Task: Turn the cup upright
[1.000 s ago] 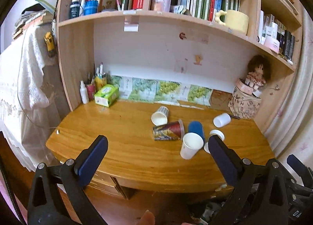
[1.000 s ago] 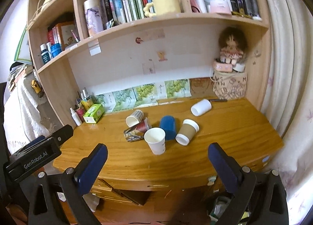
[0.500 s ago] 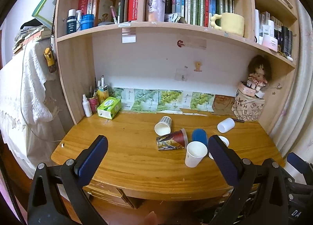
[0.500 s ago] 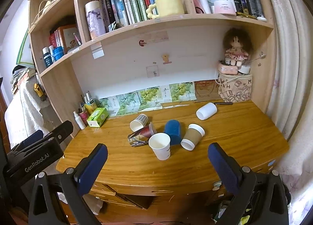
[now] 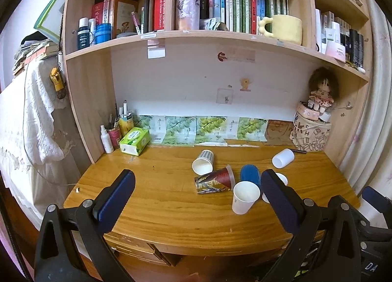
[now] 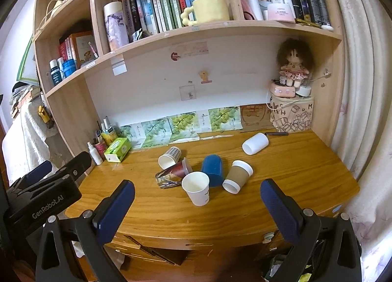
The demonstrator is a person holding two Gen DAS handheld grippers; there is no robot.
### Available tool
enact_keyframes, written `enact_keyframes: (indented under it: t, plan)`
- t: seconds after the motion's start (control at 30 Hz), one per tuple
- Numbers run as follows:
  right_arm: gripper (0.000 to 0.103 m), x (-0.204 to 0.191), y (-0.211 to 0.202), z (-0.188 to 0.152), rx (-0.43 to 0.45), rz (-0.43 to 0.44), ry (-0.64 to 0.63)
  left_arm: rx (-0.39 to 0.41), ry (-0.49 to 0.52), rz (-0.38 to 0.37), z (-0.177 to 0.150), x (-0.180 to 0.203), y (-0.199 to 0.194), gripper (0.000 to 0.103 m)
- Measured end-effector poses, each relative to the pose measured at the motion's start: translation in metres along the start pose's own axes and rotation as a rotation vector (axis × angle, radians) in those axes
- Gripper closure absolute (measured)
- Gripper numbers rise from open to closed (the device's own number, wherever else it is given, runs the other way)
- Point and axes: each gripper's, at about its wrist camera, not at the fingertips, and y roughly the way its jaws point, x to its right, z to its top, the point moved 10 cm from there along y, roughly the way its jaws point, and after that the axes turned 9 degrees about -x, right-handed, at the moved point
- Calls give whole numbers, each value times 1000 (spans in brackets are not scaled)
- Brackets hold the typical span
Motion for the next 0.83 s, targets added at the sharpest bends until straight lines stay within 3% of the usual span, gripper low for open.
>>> enact_keyframes:
  t: [0.83]
  plan:
    - [0, 10, 15, 3, -27, -13, 13, -11, 12, -9, 1, 11, 10, 1]
